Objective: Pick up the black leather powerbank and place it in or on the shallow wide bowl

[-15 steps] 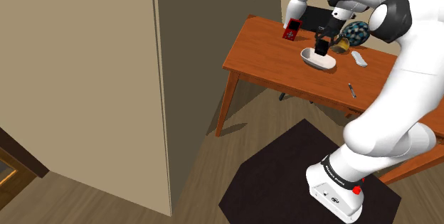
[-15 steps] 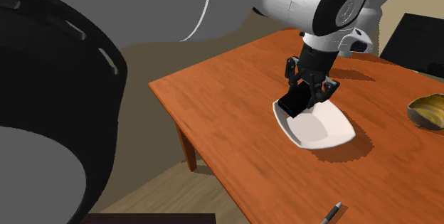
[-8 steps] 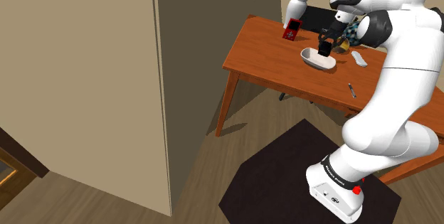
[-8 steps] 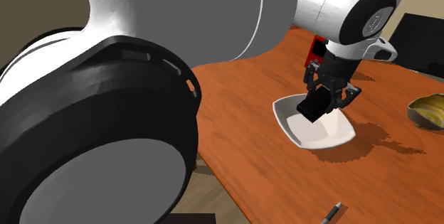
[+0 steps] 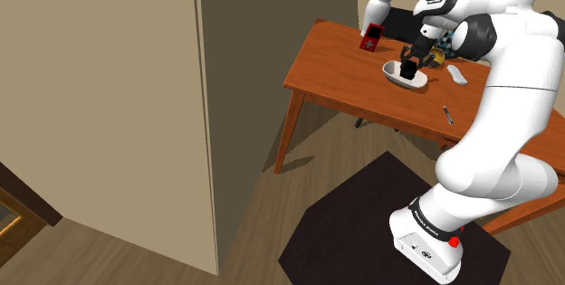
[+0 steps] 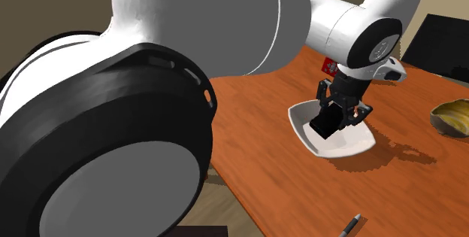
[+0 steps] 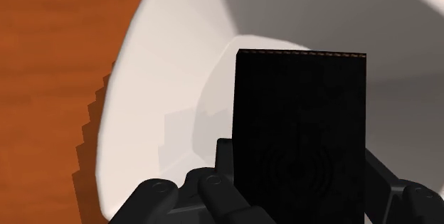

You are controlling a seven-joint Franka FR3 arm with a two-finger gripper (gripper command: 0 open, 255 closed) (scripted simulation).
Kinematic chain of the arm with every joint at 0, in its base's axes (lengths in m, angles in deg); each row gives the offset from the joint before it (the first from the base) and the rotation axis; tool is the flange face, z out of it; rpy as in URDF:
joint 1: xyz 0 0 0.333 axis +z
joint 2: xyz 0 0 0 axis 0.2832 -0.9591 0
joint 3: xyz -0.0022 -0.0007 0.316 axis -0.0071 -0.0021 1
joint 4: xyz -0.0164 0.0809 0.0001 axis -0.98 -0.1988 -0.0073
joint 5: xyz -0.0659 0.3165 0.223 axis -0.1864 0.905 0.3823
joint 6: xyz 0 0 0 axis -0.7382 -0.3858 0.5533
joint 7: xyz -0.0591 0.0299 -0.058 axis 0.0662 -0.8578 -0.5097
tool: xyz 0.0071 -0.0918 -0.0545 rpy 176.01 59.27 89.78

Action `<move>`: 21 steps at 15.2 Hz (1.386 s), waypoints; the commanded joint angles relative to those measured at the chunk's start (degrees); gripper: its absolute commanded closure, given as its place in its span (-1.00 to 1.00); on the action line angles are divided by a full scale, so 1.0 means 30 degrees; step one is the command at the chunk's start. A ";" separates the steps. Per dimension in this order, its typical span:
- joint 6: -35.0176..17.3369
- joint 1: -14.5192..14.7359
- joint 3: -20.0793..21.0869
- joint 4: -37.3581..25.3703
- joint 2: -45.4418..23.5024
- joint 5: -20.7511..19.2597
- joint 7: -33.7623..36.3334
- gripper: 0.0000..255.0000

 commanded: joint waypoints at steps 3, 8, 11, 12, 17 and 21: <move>-0.0516 0.0003 0.0041 0.0326 -0.0186 0.0072 -0.0049 1.00; -0.0515 0.0002 0.0042 0.0324 -0.0187 0.0072 -0.0049 1.00; -0.0516 0.0003 0.0042 0.0323 -0.0189 0.0072 -0.0048 -1.00; -0.0516 0.0003 0.0042 0.0322 -0.0189 0.0072 -0.0048 -1.00; 0.0624 -0.0061 -0.0027 -0.0602 0.0048 -0.0041 0.0051 -1.00; 0.1701 -0.0154 -0.0071 -0.1586 0.0160 -0.0111 0.0134 -1.00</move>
